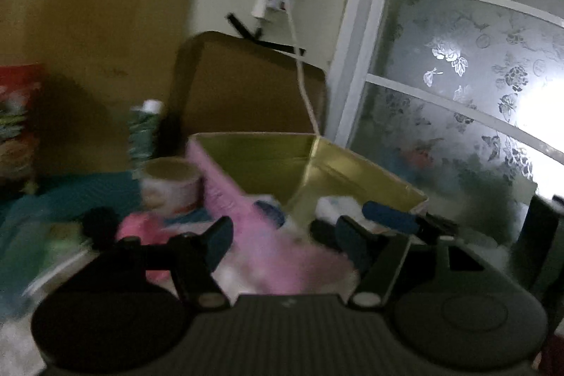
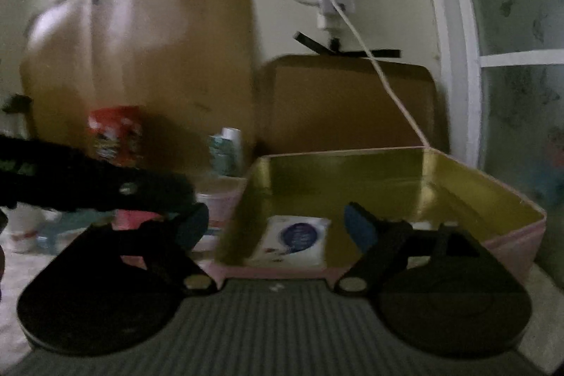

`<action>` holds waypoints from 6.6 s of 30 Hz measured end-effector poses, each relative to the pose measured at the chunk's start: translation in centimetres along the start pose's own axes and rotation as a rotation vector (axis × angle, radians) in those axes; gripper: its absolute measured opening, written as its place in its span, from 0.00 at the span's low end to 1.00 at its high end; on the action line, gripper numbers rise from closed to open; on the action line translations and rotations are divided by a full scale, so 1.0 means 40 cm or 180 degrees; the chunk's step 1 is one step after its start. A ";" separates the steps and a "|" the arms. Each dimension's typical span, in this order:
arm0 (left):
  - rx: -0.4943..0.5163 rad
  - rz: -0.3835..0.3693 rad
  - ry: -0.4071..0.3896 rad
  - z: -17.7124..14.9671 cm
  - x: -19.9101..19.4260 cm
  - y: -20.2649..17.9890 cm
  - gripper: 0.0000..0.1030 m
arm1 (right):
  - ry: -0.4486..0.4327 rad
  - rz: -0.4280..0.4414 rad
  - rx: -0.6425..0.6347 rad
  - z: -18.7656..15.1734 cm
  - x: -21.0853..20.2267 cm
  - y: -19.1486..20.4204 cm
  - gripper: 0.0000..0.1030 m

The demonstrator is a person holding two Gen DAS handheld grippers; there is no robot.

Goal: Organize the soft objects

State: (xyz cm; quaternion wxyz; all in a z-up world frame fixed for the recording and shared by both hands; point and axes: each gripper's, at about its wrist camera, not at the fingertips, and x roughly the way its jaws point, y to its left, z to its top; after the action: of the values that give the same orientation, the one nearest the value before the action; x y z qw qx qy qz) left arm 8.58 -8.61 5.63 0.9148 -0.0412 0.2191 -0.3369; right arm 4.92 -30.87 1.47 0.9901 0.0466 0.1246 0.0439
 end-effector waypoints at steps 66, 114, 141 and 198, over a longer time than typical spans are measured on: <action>-0.0459 0.0100 0.0505 -0.054 0.079 0.057 0.49 | 0.1079 0.0512 -0.0320 -0.075 0.066 0.158 0.35; -0.1252 0.1298 -0.0357 -0.162 -0.238 0.382 0.65 | 0.0857 0.0974 -0.0508 -0.062 0.110 0.340 0.71; -0.0228 0.0319 0.0302 -0.140 -0.060 0.103 0.68 | 0.0831 -0.0196 -0.1045 -0.184 -0.156 0.119 0.51; 0.0058 -0.0104 0.0176 -0.018 0.090 -0.081 0.78 | -0.0294 -0.0314 0.0091 -0.076 -0.148 -0.062 0.57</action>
State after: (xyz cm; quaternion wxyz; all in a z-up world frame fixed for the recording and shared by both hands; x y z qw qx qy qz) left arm 8.74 -13.33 4.37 0.9031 -0.0271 0.2405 -0.3547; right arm -1.38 -33.69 -0.28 0.9950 0.0565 0.0816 -0.0088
